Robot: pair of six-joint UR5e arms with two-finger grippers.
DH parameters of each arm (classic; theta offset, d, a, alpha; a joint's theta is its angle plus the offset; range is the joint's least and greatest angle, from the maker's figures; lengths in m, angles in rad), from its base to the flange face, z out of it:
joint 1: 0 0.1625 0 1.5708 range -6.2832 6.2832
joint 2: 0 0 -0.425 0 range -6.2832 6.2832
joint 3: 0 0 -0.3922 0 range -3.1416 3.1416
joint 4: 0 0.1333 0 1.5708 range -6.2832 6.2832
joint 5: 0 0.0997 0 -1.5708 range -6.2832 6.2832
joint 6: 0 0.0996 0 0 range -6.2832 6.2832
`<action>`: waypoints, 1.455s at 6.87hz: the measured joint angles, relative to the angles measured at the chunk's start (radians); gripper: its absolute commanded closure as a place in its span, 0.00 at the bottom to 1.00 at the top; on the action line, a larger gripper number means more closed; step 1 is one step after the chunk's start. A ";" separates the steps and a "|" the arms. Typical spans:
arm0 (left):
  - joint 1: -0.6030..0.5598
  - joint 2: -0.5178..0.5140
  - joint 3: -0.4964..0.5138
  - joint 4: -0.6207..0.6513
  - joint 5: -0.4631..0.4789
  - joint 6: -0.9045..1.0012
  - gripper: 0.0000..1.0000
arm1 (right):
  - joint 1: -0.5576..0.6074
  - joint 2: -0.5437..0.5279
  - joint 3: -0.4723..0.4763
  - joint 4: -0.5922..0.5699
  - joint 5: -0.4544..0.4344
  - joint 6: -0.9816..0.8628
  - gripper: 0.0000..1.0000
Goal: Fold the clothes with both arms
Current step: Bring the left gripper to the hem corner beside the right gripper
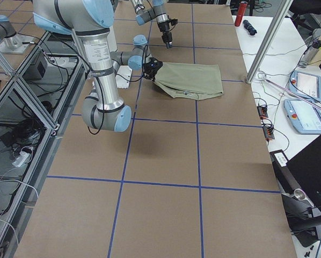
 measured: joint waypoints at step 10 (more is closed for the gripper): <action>0.211 -0.124 0.029 0.360 0.149 -0.106 0.44 | 0.006 0.002 0.004 0.001 0.009 0.000 1.00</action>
